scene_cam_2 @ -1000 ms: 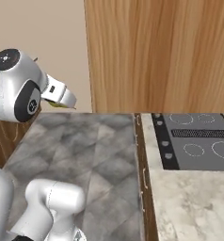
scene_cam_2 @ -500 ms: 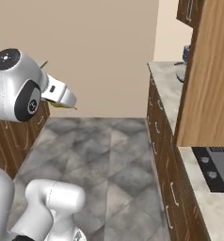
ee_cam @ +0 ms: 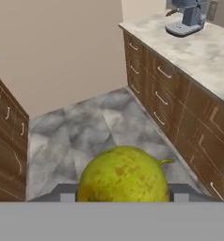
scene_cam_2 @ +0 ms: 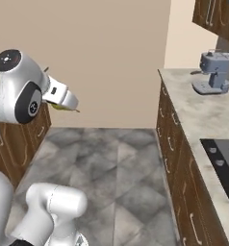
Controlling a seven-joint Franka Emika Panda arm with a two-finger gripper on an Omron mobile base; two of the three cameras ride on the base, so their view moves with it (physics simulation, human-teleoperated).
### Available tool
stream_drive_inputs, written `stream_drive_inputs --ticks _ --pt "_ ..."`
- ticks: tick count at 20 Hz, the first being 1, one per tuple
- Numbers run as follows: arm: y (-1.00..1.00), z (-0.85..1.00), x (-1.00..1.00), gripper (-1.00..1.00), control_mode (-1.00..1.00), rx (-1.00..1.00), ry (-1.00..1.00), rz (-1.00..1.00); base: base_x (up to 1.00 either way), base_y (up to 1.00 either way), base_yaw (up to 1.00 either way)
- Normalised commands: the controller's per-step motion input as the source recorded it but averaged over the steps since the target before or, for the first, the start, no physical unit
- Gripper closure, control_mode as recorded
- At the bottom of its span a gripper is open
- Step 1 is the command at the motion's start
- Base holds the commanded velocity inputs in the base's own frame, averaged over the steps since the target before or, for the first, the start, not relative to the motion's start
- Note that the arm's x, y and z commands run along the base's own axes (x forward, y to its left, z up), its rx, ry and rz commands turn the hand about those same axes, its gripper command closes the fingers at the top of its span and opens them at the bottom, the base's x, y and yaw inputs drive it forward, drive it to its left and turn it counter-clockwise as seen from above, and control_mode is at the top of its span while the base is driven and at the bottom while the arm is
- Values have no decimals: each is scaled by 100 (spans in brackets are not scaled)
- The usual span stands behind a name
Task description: Pick the pears from the cabinet and place them in one bowl. Pick the potato from the sink and place it in the other bowl.
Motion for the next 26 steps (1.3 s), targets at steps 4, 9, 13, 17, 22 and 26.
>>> stream_drive_inputs --ticks 4,9,13,17,22,26 --pt "0 0 0 100 100 0 0 0 1 52 24" --pt "0 0 0 100 100 0 0 0 0 4 50" --pt "0 0 0 100 100 0 0 0 0 5 50" --pt "0 0 0 100 100 0 0 0 0 9 50" --pt "0 0 0 100 100 0 0 0 0 1 50" --pt "0 0 0 100 100 0 0 0 0 2 50"
